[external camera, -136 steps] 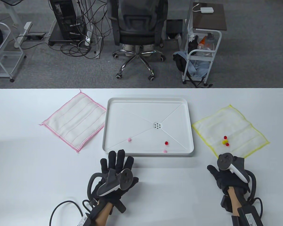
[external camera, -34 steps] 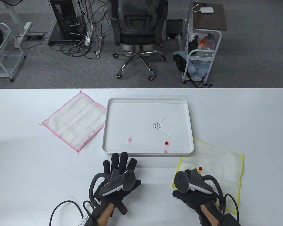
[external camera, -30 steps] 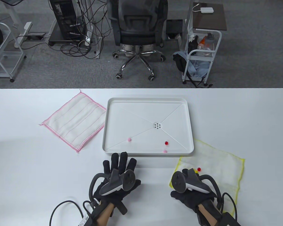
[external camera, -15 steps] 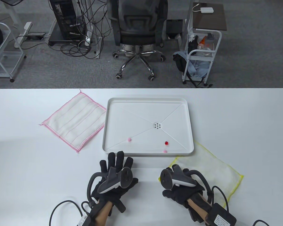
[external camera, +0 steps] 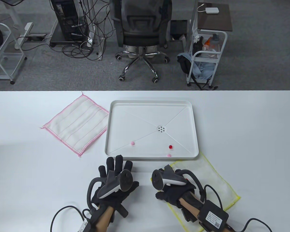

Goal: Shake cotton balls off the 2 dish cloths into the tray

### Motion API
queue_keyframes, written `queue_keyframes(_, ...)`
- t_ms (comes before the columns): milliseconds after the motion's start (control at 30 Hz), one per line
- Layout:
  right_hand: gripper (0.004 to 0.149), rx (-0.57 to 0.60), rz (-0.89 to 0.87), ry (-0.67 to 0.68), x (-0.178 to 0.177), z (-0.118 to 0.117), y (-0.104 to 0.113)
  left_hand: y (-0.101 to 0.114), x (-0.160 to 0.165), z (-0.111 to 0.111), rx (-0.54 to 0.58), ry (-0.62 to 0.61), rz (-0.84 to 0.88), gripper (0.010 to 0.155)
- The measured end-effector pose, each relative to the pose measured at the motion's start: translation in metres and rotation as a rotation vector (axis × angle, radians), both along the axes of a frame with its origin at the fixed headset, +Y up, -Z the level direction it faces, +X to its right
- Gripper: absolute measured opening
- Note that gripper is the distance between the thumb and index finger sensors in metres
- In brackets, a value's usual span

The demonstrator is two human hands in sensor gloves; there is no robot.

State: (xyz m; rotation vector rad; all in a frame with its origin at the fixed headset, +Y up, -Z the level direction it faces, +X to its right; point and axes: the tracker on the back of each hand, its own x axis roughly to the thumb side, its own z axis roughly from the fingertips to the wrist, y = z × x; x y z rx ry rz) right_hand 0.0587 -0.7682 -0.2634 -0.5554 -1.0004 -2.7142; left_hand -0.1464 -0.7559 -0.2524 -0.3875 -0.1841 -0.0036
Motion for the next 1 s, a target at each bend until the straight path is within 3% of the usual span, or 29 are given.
queue_keyframes(1000,0.073,0.020,0.017,0.235,-0.087,0.010,-0.004,0.004,-0.026,-0.001,-0.011,0.134,0.069,0.081)
